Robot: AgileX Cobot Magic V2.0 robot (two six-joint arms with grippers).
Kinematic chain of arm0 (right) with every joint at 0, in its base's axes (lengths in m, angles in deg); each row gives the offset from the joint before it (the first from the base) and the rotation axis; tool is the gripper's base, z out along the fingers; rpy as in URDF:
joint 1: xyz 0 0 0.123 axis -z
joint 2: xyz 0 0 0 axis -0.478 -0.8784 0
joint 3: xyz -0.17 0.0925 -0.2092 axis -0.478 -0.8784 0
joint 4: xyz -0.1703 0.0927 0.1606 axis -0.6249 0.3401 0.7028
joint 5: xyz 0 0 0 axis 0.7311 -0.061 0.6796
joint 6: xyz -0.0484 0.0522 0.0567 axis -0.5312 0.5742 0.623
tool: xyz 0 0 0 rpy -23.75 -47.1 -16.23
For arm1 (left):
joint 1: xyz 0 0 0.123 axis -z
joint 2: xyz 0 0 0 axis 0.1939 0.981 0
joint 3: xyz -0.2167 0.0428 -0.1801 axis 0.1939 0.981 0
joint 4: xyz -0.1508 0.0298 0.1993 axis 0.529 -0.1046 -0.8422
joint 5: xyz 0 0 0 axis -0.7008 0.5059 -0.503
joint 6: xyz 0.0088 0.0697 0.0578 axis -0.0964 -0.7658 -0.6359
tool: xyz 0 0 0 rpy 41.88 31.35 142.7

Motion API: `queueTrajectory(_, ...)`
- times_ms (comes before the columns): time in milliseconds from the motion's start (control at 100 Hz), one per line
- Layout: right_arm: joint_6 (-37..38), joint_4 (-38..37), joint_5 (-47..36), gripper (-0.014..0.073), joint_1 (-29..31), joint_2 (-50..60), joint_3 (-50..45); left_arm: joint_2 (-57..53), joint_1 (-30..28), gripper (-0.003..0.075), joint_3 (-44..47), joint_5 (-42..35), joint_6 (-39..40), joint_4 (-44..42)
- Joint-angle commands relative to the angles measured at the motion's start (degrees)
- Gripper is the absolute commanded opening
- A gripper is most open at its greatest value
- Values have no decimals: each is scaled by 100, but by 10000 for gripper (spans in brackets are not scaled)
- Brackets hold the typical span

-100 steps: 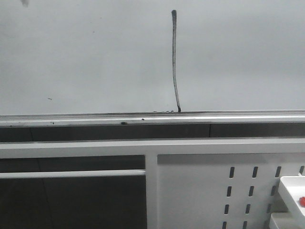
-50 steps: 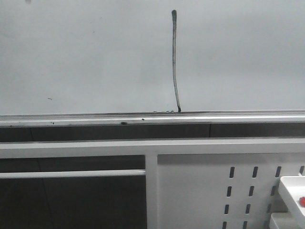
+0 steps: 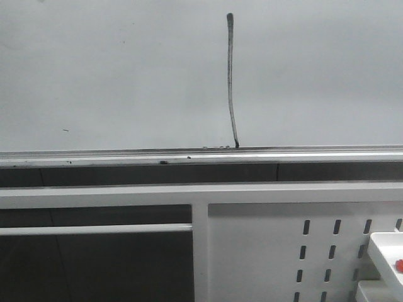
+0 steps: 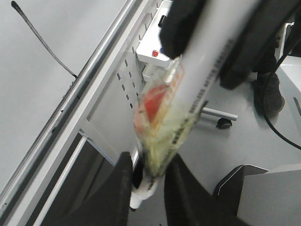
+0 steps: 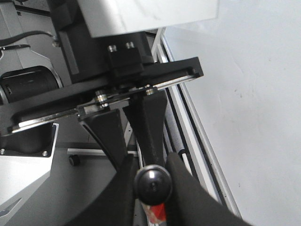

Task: Write number 1 on whiteboard

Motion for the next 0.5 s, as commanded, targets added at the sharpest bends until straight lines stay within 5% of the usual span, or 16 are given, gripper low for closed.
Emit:
queueTrajectory(0, -54, 55, -186, -71, -12, 85, 202, -37, 10, -20, -183, -717, 280, 169)
queueTrajectory(310, -54, 55, -115, -42, -12, 85, 202, -37, 10, -20, -183, -1111, 280, 169)
queueTrajectory(490, -54, 55, -629, 331, -12, 96, 202, -37, 10, -20, -90, -1194, 280, 185)
